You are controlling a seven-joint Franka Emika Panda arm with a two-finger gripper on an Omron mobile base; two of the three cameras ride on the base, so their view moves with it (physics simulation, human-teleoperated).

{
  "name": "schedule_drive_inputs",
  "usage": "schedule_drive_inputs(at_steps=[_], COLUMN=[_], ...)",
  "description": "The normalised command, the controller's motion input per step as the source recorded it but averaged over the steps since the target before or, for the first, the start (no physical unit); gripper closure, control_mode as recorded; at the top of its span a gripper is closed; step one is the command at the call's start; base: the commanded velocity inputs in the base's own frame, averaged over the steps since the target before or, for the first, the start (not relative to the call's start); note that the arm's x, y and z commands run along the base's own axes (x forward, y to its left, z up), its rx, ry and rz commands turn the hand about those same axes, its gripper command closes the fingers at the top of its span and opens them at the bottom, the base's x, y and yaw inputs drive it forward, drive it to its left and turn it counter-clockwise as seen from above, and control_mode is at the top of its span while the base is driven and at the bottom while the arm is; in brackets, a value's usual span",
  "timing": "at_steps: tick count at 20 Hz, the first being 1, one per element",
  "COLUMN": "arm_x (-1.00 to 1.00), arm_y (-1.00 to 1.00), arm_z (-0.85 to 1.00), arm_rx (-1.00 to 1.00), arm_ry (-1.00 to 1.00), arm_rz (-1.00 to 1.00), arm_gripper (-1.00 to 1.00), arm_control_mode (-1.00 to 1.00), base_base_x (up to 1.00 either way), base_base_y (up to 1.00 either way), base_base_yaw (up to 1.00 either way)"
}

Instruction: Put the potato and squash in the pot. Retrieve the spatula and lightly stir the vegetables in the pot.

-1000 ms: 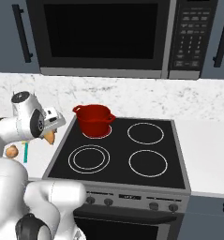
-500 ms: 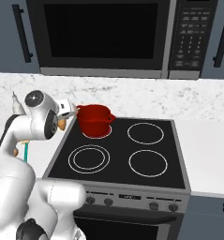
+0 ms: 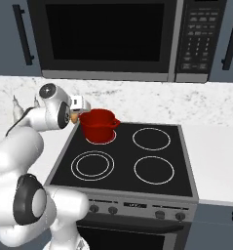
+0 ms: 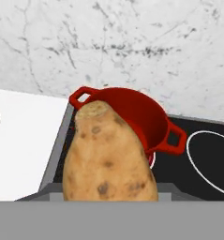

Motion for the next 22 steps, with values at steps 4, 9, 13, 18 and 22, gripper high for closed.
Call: schedule_drive_inputs(at_steps=[4, 9, 13, 18, 22], arm_x=[0.69, 0.48, 0.51, 0.59, 0.48], arm_y=[-0.37, -0.41, -0.19, -0.01, 0.01], arm_z=[-0.30, -0.40, -0.27, -0.22, -0.17], arm_rx=[0.15, 0.18, 0.14, 0.06, 0.00], arm_ry=[0.03, 0.04, 0.03, 0.03, 0.02], arm_rz=[-0.23, -0.17, -0.11, -0.03, 0.00], arm_gripper=[1.00, 1.00, 1.00, 1.00, 1.00], arm_control_mode=[-1.00, -1.00, -1.00, -1.00, -1.00], base_base_x=[0.00, 0.00, 0.00, 0.00, 0.00], base_base_y=[0.00, 0.00, 0.00, 0.00, 0.00], base_base_yaw=[0.00, 0.00, 0.00, 0.00, 0.00])
